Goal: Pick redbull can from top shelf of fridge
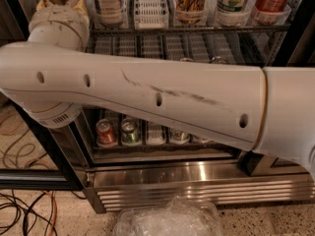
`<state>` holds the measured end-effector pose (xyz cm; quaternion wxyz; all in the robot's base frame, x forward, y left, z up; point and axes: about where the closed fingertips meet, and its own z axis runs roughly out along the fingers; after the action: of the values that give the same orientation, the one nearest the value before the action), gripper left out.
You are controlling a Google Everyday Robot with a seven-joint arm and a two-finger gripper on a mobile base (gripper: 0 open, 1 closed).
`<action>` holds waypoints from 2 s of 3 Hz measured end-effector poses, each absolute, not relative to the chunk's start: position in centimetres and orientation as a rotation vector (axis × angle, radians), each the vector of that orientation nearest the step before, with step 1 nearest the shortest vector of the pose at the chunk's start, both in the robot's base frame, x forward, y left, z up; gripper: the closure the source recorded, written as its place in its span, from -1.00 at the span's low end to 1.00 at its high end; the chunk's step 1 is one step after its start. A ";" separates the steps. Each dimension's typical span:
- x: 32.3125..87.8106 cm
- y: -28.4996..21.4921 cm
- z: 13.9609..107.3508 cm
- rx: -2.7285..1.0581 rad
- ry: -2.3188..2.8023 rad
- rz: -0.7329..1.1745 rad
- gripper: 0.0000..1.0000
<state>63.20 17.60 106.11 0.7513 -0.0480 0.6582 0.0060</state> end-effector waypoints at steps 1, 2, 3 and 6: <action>62.6 17.4 107.0 -0.106 1.424 0.014 1.00; 60.6 16.1 110.1 -0.103 1.378 0.000 1.00; 57.7 14.8 113.2 -0.118 1.341 -0.016 1.00; 51.0 15.2 117.0 -0.225 1.393 0.138 1.00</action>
Offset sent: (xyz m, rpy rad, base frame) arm -0.0566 -0.0337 0.0817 -0.0141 -0.1260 -0.0231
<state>51.03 15.19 117.00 0.7592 -0.1034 0.6395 0.0634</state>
